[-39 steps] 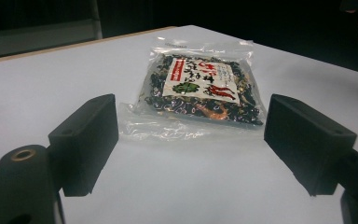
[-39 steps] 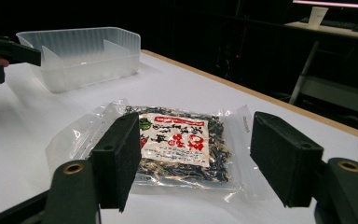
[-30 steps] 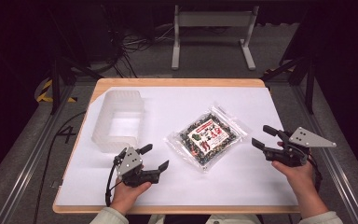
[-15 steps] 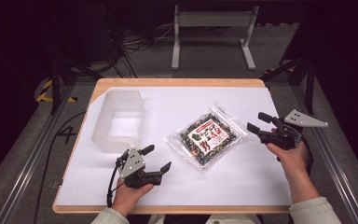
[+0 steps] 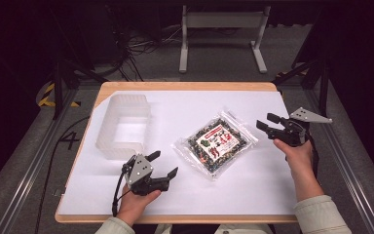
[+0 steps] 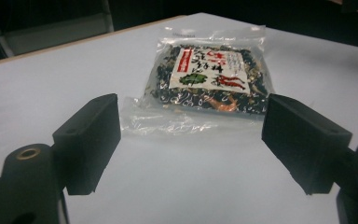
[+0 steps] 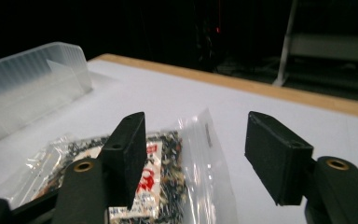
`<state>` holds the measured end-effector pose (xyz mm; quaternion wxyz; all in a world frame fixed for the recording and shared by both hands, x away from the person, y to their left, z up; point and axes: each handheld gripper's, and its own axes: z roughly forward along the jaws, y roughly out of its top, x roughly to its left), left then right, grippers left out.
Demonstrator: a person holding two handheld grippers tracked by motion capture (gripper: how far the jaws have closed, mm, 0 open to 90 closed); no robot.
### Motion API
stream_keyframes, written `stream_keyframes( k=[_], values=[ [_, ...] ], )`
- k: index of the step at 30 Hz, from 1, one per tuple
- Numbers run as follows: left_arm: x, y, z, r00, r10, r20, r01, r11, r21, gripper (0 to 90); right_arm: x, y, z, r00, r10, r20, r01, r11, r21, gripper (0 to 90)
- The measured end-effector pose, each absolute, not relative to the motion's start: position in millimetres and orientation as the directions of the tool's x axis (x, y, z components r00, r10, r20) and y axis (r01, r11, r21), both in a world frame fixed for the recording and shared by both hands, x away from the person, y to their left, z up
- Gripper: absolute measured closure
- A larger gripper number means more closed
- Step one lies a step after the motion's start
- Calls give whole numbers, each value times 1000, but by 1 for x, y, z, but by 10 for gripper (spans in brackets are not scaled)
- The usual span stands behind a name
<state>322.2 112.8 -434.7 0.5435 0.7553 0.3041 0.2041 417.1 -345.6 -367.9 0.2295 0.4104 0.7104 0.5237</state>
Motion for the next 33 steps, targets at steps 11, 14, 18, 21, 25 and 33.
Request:
stream_keyframes(
  k=[11, 14, 18, 21, 25, 33],
  values=[
    [324, 113, -436, 741, 671, -18, 236, -236, 943, 202, 433, -352, -394, -500, 856, 134, 473, 140, 870, 345],
    [323, 113, -435, 744, 668, -21, 236, -232, 944, 202, 437, -353, -401, -488, 859, 156, 509, 134, 850, 346],
    [323, 113, -436, 748, 664, -10, 228, -243, 943, 204, 439, -352, -406, -492, 855, 165, 534, 146, 833, 359],
    [324, 113, -436, 767, 642, -13, 216, -240, 946, 236, 441, -350, -411, -489, 853, 185, 565, 148, 812, 381],
    [324, 112, -437, 767, 642, -13, 221, -244, 944, 229, 443, -348, -416, -484, 852, 199, 596, 155, 788, 414],
    [323, 114, -437, 762, 648, -4, 215, -247, 945, 224, 447, -345, -424, -480, 852, 207, 633, 173, 755, 471]
  ],
)
